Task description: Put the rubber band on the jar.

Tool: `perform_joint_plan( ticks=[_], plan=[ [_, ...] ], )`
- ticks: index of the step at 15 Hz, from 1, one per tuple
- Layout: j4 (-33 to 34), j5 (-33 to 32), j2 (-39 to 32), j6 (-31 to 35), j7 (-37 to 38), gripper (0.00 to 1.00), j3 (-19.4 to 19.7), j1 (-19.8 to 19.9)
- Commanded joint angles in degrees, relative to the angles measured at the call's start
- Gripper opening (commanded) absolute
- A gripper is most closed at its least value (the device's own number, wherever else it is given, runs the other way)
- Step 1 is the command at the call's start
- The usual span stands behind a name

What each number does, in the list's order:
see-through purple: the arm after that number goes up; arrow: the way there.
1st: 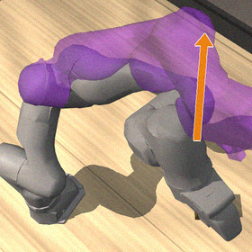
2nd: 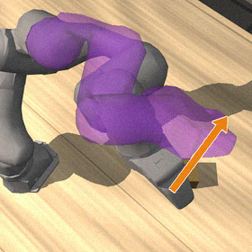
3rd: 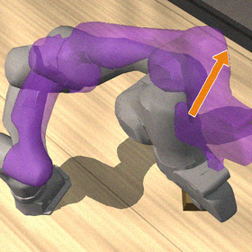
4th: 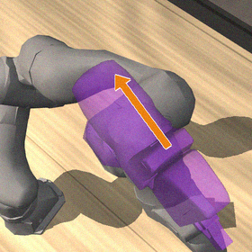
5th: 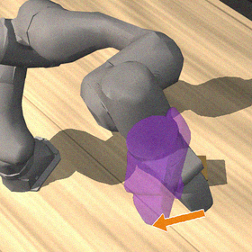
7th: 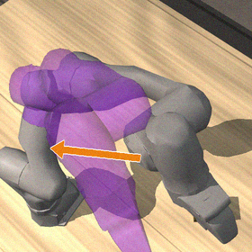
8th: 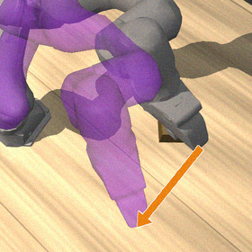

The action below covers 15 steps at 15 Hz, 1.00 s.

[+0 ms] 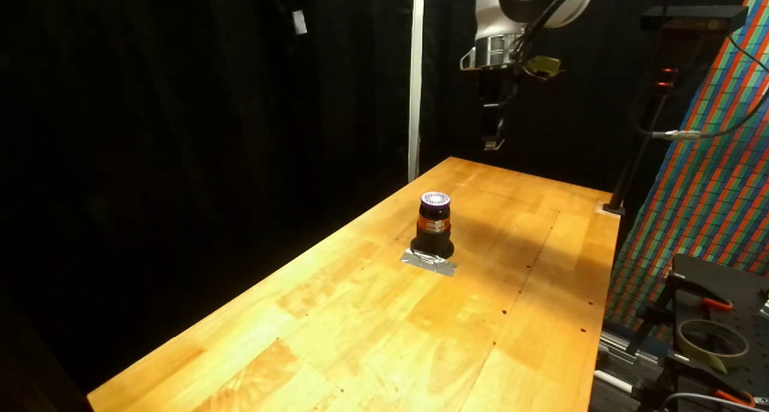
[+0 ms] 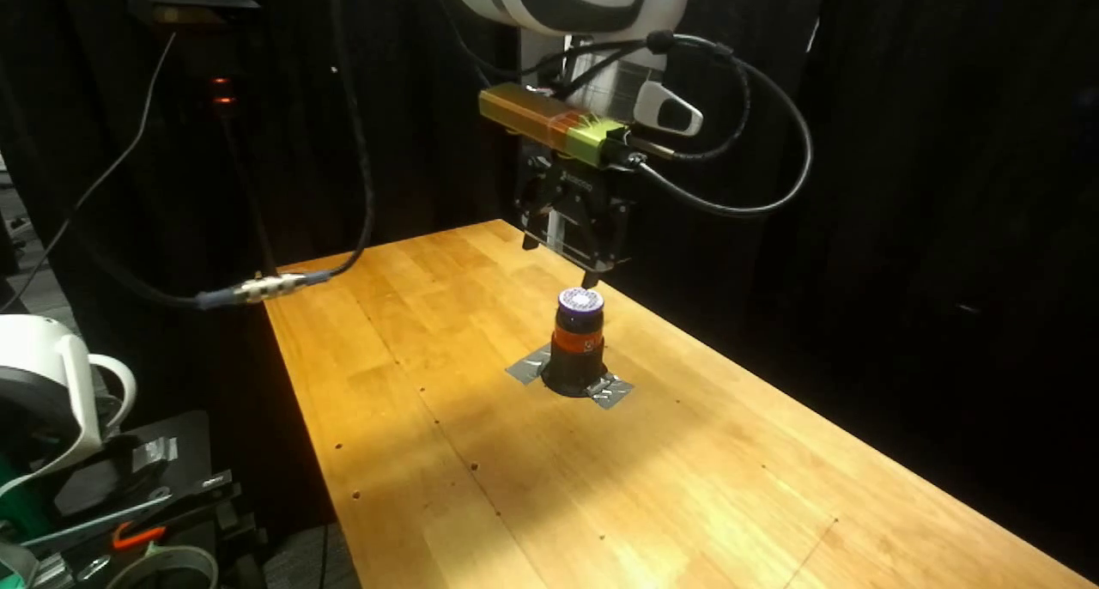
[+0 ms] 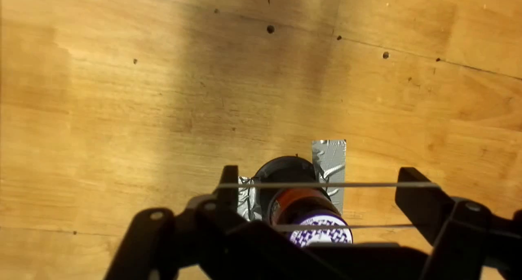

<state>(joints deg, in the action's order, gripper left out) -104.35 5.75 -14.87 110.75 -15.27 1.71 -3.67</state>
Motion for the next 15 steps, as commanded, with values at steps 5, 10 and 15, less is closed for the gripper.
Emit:
perform_joint_plan(
  ticks=[5, 10, 15],
  plan=[
    [18.2, -1.5, -16.5, -0.1, 1.6, 1.0, -4.9, 0.2],
    [25.3, -4.4, -23.4, 0.5, 3.1, 1.0, -5.4, -1.2],
    [33.0, -7.1, -29.9, -1.7, 3.8, 1.0, -5.4, -2.7]
  ],
)
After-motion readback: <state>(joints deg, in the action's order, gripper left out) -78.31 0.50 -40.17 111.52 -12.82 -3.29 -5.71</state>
